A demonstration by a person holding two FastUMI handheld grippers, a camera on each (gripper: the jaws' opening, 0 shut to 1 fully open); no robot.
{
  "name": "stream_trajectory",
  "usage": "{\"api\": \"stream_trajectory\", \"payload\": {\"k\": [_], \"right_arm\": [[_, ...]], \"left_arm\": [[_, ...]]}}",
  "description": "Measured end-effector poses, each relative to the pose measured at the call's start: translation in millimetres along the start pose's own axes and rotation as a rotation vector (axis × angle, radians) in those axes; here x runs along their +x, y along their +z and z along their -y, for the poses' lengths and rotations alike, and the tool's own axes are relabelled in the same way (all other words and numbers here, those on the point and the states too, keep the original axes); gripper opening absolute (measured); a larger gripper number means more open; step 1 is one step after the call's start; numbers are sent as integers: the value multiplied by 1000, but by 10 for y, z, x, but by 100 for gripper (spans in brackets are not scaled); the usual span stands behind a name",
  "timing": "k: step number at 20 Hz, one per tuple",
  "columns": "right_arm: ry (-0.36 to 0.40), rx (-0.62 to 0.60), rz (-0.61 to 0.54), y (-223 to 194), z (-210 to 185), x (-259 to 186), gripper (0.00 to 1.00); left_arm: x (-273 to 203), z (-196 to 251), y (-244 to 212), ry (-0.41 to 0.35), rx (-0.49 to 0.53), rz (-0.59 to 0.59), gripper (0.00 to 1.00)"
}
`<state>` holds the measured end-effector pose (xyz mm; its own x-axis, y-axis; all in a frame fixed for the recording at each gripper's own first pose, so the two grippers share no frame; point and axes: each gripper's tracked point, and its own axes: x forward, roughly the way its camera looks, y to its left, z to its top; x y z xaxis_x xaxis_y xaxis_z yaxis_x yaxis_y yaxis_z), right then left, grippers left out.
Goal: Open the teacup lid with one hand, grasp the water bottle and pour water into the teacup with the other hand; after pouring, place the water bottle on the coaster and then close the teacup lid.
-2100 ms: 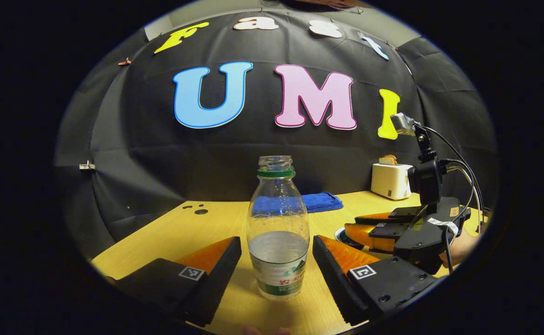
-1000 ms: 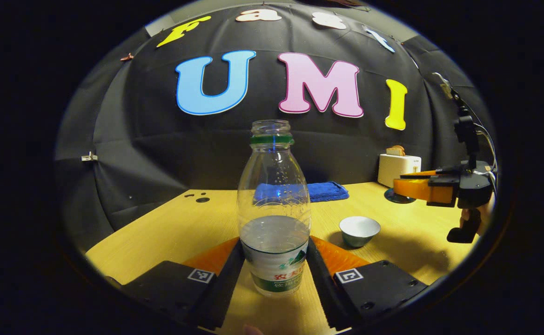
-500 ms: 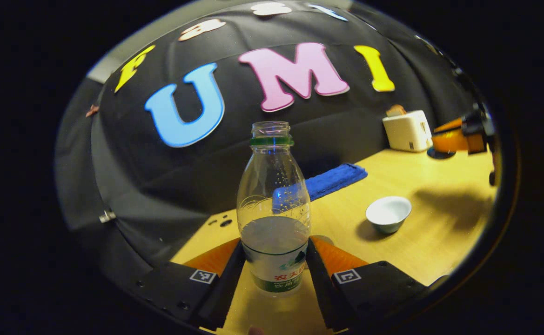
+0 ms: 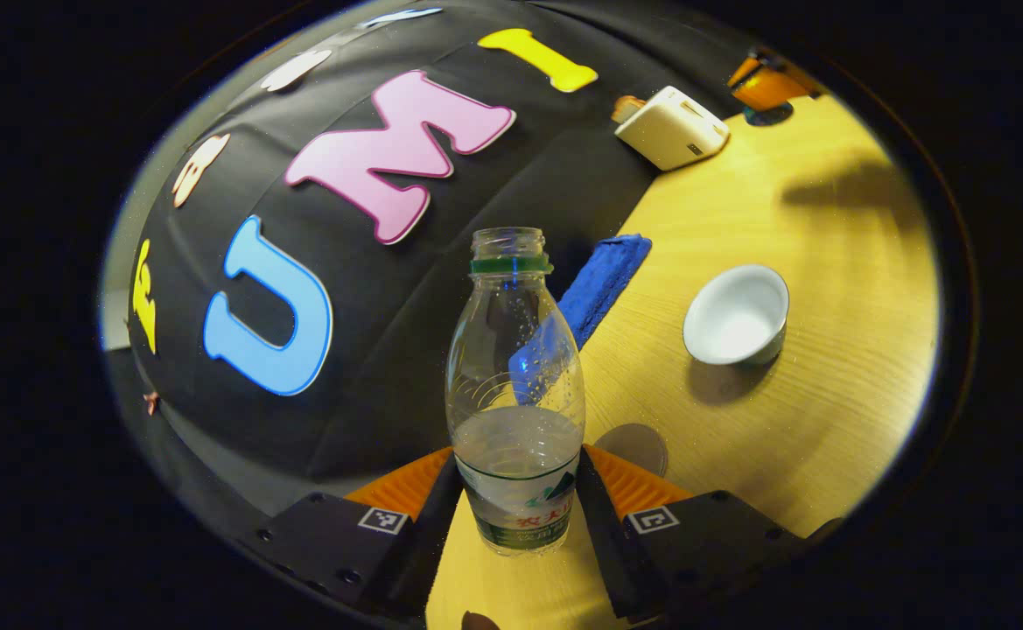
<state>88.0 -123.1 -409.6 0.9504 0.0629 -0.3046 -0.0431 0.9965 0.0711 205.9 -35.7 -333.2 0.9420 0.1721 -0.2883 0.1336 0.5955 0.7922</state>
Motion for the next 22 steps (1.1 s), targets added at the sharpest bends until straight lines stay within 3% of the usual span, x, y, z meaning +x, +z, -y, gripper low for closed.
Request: {"api": "stream_trajectory", "payload": {"k": [2,3,4,9,10,11,16,17,18,22], "right_arm": [[-2,1,-1,-31,48,-6,28],[-2,5,1,-35,57,-11,32],[0,4,3,-53,58,-15,28],[16,-7,7,-64,21,-26,27],[18,-3,12,-53,25,-35,32],[21,4,16,-27,22,-42,27],[37,-2,31,14,-21,-65,27],[39,0,32,18,-25,-65,32],[40,0,33,21,-27,-72,28],[40,-6,35,14,-17,-69,27]], "left_arm": [[58,23,39,-1,64,-7,76],[81,8,52,8,97,-10,76],[93,8,70,16,132,-13,76],[157,20,157,34,306,2,75],[168,21,168,39,333,6,76],[186,15,181,47,360,11,76],[277,-52,114,68,477,-6,76],[294,-92,103,78,502,-9,76],[316,-112,92,86,526,-10,76],[333,-142,83,98,592,2,76]]}}
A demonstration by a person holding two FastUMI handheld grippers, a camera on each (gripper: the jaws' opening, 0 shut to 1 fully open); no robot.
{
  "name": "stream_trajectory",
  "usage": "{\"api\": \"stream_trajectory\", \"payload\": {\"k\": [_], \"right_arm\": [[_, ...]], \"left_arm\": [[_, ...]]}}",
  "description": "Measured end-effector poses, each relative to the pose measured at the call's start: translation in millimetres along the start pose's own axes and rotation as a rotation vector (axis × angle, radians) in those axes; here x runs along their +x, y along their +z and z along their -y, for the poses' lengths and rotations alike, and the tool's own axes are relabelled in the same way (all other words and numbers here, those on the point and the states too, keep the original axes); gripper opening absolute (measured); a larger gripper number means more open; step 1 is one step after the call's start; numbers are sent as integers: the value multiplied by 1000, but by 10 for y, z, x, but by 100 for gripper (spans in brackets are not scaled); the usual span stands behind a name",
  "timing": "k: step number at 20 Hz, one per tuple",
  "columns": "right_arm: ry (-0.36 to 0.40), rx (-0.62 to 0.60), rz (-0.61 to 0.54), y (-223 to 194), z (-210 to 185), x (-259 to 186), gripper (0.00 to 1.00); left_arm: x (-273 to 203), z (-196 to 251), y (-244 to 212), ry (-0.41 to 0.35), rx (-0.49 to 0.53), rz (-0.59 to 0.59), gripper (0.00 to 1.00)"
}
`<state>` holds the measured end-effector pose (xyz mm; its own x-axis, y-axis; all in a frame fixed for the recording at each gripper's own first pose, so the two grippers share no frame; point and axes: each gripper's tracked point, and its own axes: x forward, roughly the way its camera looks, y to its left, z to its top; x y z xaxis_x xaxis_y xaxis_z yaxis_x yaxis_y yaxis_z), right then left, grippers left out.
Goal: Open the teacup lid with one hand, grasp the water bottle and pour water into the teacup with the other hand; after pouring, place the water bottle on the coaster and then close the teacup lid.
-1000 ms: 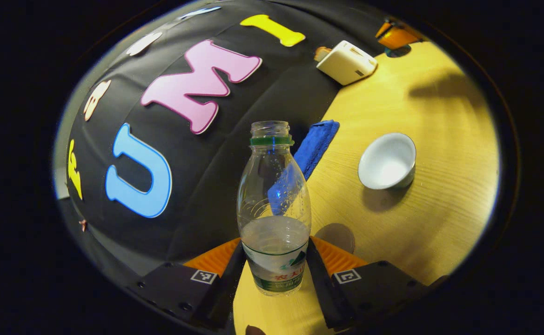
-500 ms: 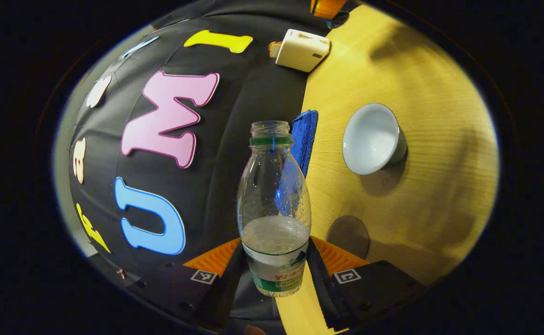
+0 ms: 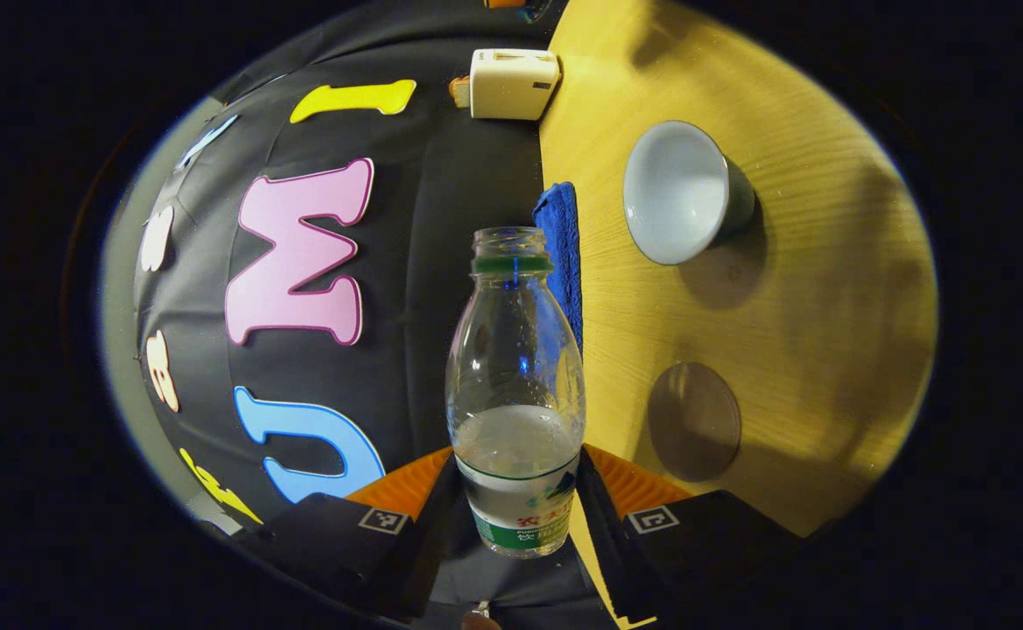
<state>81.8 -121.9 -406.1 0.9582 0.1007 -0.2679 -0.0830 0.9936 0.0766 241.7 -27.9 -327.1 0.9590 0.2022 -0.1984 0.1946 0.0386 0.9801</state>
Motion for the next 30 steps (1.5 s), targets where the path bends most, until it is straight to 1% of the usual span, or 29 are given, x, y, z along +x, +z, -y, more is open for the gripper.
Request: {"api": "stream_trajectory", "payload": {"k": [9,10,11,12,16,17,18,22,23,24,25,26,27,28,29,30], "right_arm": [[-12,-6,7,22,18,-28,27],[-14,-8,6,14,19,-32,32],[-15,-8,8,23,22,-34,32],[-16,-6,9,15,28,-37,27],[-21,-11,13,32,27,-61,27],[-20,-13,15,44,29,-67,32],[-20,-16,14,42,31,-69,27],[-27,-24,19,70,65,-77,27],[-29,-26,21,75,73,-83,32],[-32,-26,20,76,83,-86,32],[-33,-26,19,65,94,-85,27],[-34,-25,19,66,95,-83,27],[-34,-25,20,65,95,-87,32],[-33,-25,20,71,87,-86,27],[-32,-26,21,64,84,-86,27],[-31,-28,21,57,83,-84,32]], "left_arm": [[43,-57,20,39,118,29,76],[45,-61,27,42,128,33,76],[46,-80,20,48,137,34,76],[38,-86,20,52,145,37,76],[51,-103,15,60,168,44,76],[58,-124,23,62,172,46,76],[61,-119,30,65,177,47,76],[64,-154,56,75,203,58,76],[67,-165,56,77,208,60,76],[76,-160,64,79,213,62,76],[74,-175,78,82,220,64,76],[80,-173,80,84,228,66,76],[78,-190,75,86,236,66,76],[81,-199,72,89,246,67,76],[84,-228,75,96,256,69,76],[95,-232,78,102,263,73,76]]}}
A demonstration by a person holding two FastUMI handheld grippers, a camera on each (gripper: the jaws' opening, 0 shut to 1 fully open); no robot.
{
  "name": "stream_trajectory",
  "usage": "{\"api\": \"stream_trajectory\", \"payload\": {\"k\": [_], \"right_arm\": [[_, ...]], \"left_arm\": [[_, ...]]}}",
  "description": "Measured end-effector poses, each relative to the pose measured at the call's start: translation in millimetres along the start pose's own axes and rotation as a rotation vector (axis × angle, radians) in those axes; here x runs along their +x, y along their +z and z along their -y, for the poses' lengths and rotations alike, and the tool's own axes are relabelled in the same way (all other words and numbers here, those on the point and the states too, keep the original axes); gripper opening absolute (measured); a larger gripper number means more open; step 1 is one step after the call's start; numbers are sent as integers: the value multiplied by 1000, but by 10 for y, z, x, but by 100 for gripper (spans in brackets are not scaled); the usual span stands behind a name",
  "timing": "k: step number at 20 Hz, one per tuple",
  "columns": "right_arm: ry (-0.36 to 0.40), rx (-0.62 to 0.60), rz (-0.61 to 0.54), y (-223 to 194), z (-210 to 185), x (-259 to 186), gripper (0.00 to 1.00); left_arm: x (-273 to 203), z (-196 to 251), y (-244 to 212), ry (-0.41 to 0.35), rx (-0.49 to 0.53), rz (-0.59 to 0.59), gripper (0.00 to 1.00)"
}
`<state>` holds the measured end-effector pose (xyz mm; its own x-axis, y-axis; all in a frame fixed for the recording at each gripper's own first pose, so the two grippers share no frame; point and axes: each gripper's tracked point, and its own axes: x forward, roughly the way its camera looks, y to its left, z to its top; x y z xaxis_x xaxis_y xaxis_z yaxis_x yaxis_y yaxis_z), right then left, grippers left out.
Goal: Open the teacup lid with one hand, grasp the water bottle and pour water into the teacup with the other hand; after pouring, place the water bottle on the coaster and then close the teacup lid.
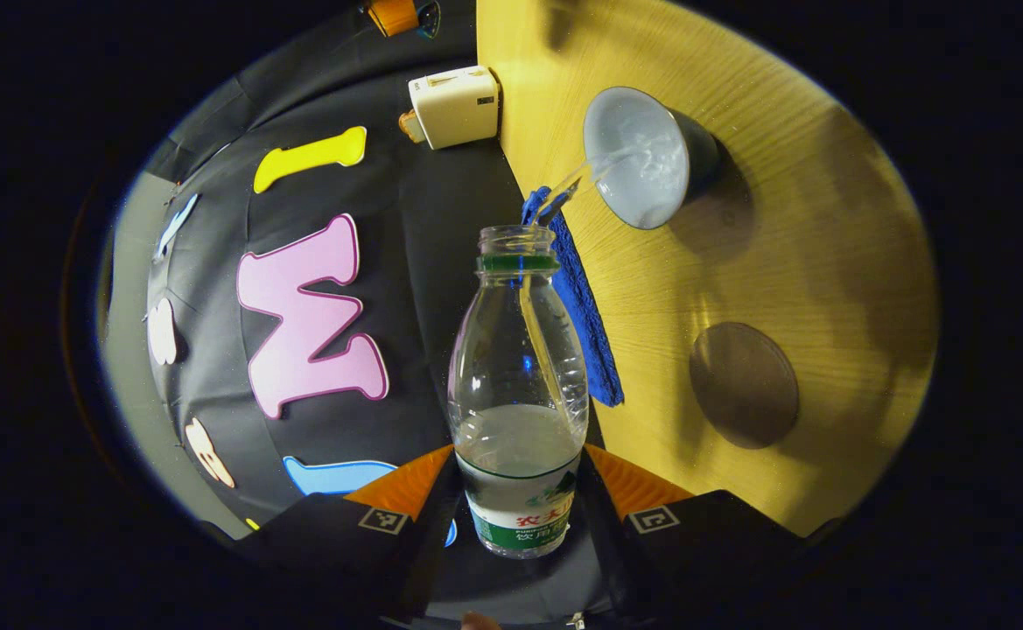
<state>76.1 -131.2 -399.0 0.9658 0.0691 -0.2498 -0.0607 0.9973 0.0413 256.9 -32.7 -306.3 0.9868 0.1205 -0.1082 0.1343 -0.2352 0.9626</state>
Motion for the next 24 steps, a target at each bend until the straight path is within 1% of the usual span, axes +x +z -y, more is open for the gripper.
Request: {"api": "stream_trajectory", "payload": {"k": [2,3,4,6,7,8,9,10,14,15,16,17,18,19,21,24], "right_arm": [[3,-3,0,4,-15,11,22],[4,-6,0,2,-18,13,22],[3,-8,0,-3,-11,16,27],[2,-8,2,4,-10,15,27],[1,-7,3,7,-9,20,32],[0,-7,3,2,-5,22,27],[-1,-8,3,1,-5,28,27],[-3,-11,4,6,-2,30,32],[1,-30,4,-8,-23,26,32],[4,-31,5,0,-30,25,27],[3,-32,6,5,-28,37,32],[5,-32,8,15,-43,38,27],[5,-31,10,18,-45,33,32],[6,-31,14,34,-48,32,23],[4,-34,18,37,-59,35,28],[5,-32,21,50,-69,26,27]], "left_arm": [[10,-14,-2,7,15,7,76],[12,-38,-7,13,26,11,76],[16,-49,-4,20,39,15,76],[34,-86,-8,34,60,28,76],[53,-108,-14,42,69,32,76],[59,-123,-14,50,81,35,76],[84,-167,-25,59,94,39,76],[98,-202,-31,67,106,42,76],[102,-341,-10,110,163,68,76],[114,-386,-8,123,171,75,76],[123,-422,1,139,179,83,76],[116,-479,8,159,190,89,76],[123,-542,30,184,202,100,76],[123,-610,47,207,214,113,76],[121,-724,104,249,230,142,76],[106,-850,178,302,258,177,76]]}}
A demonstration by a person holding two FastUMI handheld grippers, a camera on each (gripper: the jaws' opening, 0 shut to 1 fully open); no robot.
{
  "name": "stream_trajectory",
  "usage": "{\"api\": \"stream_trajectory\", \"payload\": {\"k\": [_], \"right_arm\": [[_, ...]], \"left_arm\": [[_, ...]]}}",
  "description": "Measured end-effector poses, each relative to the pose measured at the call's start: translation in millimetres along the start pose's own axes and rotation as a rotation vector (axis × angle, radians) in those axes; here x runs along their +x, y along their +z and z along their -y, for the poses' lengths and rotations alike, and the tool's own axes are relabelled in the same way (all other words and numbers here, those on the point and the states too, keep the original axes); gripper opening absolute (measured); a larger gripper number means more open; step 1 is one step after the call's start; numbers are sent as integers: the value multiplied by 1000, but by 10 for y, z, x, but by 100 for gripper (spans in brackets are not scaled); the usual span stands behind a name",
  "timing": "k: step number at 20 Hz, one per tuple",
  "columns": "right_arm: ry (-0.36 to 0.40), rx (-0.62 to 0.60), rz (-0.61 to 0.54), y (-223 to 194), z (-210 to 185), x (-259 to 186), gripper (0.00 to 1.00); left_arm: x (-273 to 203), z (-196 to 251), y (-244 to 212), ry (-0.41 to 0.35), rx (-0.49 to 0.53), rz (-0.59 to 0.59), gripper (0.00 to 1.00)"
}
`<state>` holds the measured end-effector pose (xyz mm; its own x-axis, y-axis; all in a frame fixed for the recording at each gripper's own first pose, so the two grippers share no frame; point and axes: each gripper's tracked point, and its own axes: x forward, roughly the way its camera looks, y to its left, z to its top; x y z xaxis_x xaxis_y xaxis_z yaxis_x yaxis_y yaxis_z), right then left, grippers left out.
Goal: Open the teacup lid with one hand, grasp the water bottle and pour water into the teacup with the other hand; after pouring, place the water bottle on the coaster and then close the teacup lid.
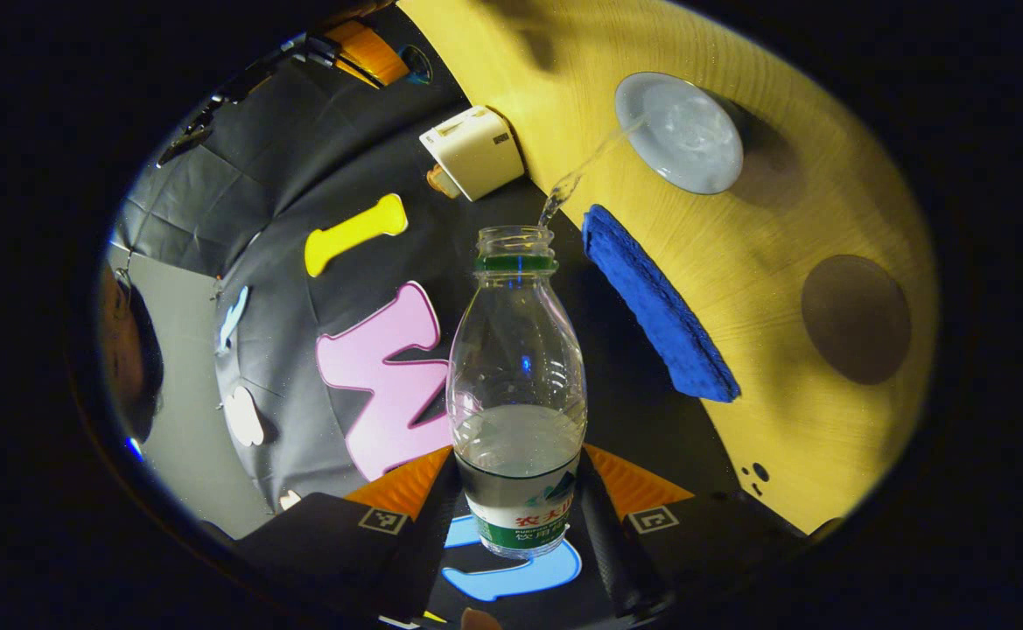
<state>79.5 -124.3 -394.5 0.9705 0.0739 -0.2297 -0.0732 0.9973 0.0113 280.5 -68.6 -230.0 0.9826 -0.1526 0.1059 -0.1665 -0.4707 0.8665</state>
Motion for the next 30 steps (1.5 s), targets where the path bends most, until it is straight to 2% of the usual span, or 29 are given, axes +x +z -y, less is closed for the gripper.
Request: {"api": "stream_trajectory", "payload": {"k": [6,7,8,9,11,12,13,14,17,19,20,21,23,26,27,30], "right_arm": [[-6,-1,10,35,17,-9,28],[-5,1,11,37,14,-12,32],[-6,1,11,42,12,-19,28],[-5,1,12,39,7,-19,27],[0,4,10,38,-19,-19,27],[3,5,9,30,-32,-24,32],[5,8,8,25,-45,-20,32],[8,11,5,7,-58,-15,28],[11,14,-4,-34,-95,1,27],[12,20,-10,-56,-109,12,28],[13,25,-12,-56,-119,15,23],[12,28,-11,-57,-127,20,27],[13,31,-10,-50,-145,39,28],[18,25,-14,-47,-197,58,32],[20,24,-15,-46,-206,72,27],[24,25,-11,-20,-235,95,32]], "left_arm": [[33,-189,22,92,77,42,76],[23,-195,26,103,80,44,76],[26,-175,33,99,79,42,76],[45,-125,26,84,76,34,76],[35,-12,37,51,68,15,76],[32,25,65,40,65,6,76],[25,79,66,17,42,-6,76],[8,178,42,-18,-14,-25,76],[-50,531,68,-167,-286,-71,76],[-132,611,140,-220,-450,-78,76],[-169,645,168,-239,-542,-87,76],[-209,705,165,-261,-642,-108,76],[-264,817,174,-304,-872,-157,76],[-323,782,208,-325,-1245,-195,76],[-356,739,171,-313,-1359,-198,76],[-436,627,123,-276,-1686,-211,76]]}}
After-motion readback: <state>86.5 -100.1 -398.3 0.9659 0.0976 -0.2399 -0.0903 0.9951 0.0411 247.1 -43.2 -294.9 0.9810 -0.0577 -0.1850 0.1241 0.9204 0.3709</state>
